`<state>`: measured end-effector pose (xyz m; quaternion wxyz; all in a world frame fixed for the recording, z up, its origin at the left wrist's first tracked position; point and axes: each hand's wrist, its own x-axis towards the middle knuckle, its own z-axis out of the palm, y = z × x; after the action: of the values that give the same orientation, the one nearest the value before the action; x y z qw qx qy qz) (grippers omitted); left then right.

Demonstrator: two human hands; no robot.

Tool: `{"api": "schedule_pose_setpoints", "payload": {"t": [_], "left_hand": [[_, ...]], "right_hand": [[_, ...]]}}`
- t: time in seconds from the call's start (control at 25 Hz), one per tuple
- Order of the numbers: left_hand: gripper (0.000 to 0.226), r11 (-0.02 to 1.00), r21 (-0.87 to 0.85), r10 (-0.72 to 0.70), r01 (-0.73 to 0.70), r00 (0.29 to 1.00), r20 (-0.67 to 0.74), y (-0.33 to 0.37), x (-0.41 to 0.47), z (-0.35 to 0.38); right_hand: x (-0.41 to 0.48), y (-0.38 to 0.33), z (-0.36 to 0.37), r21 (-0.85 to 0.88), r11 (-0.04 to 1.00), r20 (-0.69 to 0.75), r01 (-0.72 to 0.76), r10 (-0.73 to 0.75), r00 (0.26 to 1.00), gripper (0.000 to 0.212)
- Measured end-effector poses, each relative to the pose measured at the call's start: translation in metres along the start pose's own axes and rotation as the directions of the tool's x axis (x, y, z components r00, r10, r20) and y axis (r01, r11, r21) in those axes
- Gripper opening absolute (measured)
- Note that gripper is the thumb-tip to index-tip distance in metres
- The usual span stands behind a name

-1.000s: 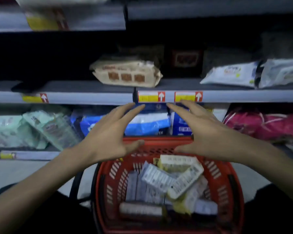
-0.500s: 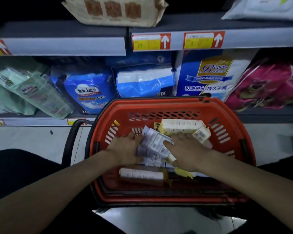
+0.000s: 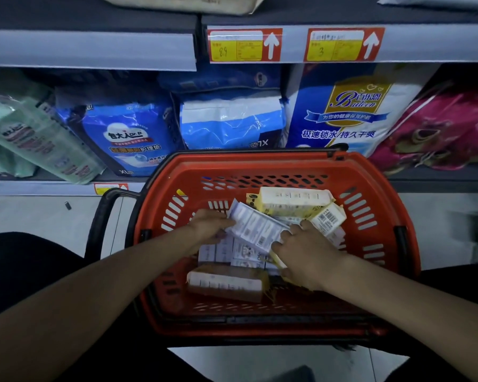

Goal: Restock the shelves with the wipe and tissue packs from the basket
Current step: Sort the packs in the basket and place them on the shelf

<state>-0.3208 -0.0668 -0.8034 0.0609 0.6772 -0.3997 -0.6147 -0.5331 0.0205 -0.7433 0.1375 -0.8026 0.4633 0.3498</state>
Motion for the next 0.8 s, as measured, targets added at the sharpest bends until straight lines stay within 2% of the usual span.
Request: {"api": "schedule_pose_setpoints", "payload": {"t": [0.04, 0.16, 0.28, 0.4, 0.48, 0.56, 0.6, 0.68, 0.72, 0.8], "left_hand": [[0.03, 1.0, 0.007, 0.003, -0.003, 1.0, -0.022, -0.003, 0.004, 0.0], [0.032, 0.995, 0.083, 0.053, -0.05, 0.998, -0.033, -0.002, 0.002, 0.004], [0.057, 0.991, 0.103, 0.088, -0.089, 0.996, 0.02, 0.001, 0.0, 0.007], [0.063, 0.994, 0.09, 0.048, -0.055, 0.996, 0.076, 0.005, -0.001, 0.007], [0.067, 1.0, 0.019, -0.013, 0.011, 0.994, 0.11, 0.007, 0.0, 0.006], [0.064, 0.999, -0.011, -0.039, 0.041, 0.992, 0.117, 0.008, 0.002, 0.007], [0.055, 0.999, -0.022, -0.039, 0.042, 0.994, 0.105, 0.008, 0.003, 0.007], [0.014, 0.999, -0.009, -0.038, 0.038, 0.999, 0.039, 0.008, 0.001, 0.01], [0.014, 0.999, 0.006, -0.035, 0.035, 0.999, -0.002, 0.008, 0.0, 0.011], [0.033, 0.997, 0.065, -0.03, 0.033, 0.999, -0.046, 0.006, 0.0, 0.017]], "right_hand": [[0.0, 0.0, 0.0, 0.003, 1.0, -0.004, -0.002, 0.002, 1.0, 0.051], [0.001, -0.001, -0.001, -0.017, 1.0, -0.011, 0.001, -0.001, 1.0, 0.05], [0.003, -0.002, -0.002, -0.016, 1.0, -0.003, -0.006, 0.006, 1.0, 0.05], [0.004, -0.003, 0.0, -0.034, 0.999, -0.01, -0.006, 0.005, 1.0, 0.051], [0.003, -0.003, 0.001, -0.044, 0.999, -0.019, -0.003, 0.003, 1.0, 0.051], [0.001, -0.003, 0.001, -0.054, 0.999, -0.028, -0.003, 0.001, 1.0, 0.051], [0.0, -0.003, 0.001, -0.055, 0.998, -0.025, -0.004, 0.003, 1.0, 0.051], [-0.002, -0.004, 0.001, -0.054, 0.999, -0.014, -0.005, 0.004, 1.0, 0.051], [-0.003, -0.004, 0.0, -0.055, 0.998, -0.007, -0.005, 0.005, 1.0, 0.051], [-0.004, -0.005, -0.002, -0.044, 0.999, 0.0, -0.006, 0.006, 1.0, 0.052]]}}
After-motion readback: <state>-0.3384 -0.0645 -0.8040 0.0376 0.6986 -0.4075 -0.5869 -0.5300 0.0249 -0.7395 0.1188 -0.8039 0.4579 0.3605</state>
